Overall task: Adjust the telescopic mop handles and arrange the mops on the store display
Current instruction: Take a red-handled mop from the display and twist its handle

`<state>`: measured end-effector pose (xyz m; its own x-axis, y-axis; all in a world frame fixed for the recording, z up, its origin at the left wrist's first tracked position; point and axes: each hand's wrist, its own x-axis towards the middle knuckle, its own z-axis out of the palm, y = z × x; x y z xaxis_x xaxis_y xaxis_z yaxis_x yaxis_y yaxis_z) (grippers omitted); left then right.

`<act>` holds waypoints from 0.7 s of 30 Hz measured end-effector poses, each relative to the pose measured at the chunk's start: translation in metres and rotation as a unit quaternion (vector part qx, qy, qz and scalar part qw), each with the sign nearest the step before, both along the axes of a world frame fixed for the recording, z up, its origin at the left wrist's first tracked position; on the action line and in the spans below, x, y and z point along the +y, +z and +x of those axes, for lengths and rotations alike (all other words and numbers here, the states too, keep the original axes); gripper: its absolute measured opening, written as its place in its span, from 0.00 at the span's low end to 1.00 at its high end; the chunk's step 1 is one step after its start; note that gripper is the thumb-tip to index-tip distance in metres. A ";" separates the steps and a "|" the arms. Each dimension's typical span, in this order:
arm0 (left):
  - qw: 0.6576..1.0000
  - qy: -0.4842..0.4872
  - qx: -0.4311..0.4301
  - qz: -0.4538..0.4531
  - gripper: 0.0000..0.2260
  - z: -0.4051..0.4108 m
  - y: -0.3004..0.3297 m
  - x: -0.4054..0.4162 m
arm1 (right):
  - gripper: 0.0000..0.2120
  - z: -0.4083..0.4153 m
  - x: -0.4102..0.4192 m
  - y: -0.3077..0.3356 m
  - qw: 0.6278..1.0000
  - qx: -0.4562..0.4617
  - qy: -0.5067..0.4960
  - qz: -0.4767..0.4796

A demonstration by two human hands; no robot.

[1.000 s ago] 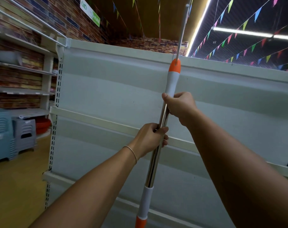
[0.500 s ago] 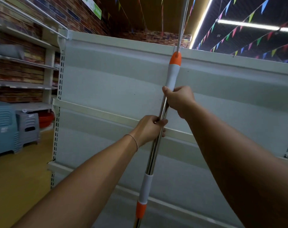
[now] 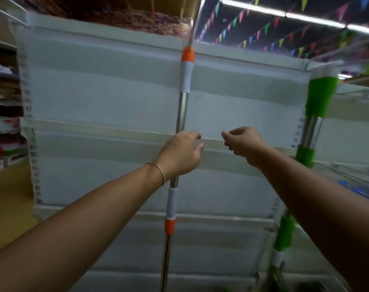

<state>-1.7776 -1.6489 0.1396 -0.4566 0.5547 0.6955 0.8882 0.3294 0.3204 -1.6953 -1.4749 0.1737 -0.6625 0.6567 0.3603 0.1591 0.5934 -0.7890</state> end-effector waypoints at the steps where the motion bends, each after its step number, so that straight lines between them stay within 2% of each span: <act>1: 1.000 -0.019 -0.008 0.000 0.14 0.009 -0.004 0.010 | 0.13 0.016 0.005 -0.007 1.000 -0.001 -0.018 0.005; 7: 0.992 -0.117 -0.046 -0.002 0.16 0.076 -0.017 0.083 | 0.10 0.129 0.039 -0.027 0.992 0.000 -0.099 0.081; 11: 0.985 -0.170 -0.021 0.024 0.17 0.135 0.004 0.137 | 0.12 0.210 0.065 -0.022 0.982 -0.006 -0.141 0.128; 16: 0.964 -0.256 0.010 0.065 0.19 0.233 0.020 0.206 | 0.12 0.316 0.107 -0.014 0.970 0.012 -0.203 0.133; 21: 0.943 -0.319 0.013 0.091 0.20 0.341 0.025 0.275 | 0.14 0.427 0.155 -0.006 0.954 -0.012 -0.250 0.167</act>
